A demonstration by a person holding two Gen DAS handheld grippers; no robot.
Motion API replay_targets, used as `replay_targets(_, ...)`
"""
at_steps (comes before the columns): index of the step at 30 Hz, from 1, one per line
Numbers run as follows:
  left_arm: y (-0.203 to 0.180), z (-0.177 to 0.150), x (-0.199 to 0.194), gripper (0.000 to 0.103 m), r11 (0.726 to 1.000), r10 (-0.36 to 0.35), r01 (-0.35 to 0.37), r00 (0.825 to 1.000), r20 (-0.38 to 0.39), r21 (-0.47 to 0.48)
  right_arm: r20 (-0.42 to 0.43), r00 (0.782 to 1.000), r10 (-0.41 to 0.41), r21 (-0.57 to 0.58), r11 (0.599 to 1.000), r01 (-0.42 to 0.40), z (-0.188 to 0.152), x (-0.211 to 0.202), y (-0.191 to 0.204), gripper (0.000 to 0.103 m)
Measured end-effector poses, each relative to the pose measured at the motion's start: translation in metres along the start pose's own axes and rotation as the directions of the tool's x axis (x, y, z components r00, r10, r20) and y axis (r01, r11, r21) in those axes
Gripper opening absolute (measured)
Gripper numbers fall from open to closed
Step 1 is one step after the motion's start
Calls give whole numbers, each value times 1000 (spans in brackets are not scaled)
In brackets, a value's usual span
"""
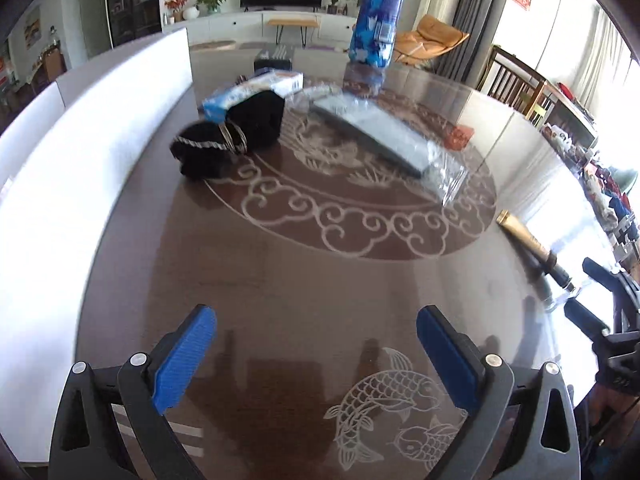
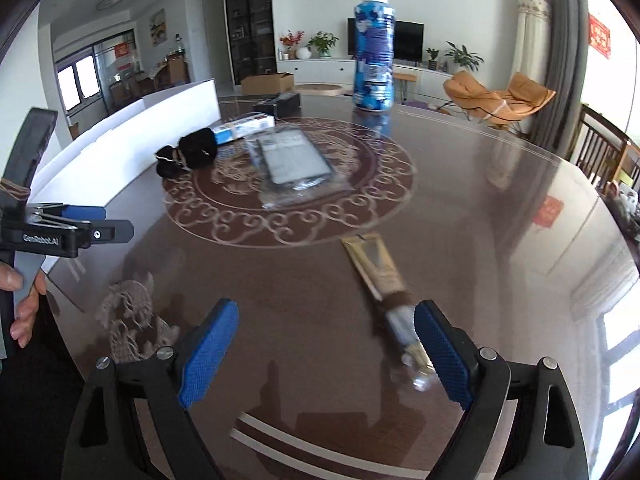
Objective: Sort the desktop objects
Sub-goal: 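Grasp the gold cosmetic tube on the table with the right tool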
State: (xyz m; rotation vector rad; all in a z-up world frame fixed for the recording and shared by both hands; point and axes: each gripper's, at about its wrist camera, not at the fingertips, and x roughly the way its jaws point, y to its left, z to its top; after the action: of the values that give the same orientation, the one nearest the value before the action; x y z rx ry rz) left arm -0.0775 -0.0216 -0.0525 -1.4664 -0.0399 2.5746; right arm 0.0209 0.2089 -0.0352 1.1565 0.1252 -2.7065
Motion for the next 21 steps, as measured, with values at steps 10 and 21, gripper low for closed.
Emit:
replay_targets(10,-17,-15,15,103,993,74,-78,996,58,84,-131,991,3,-49,999,-9,-16,20,-57,90)
replay_targets(21,-13,-16,10,103,993,74,-80,994,77,82,-153,986,72,-117,989,-90,0,42,-41,63)
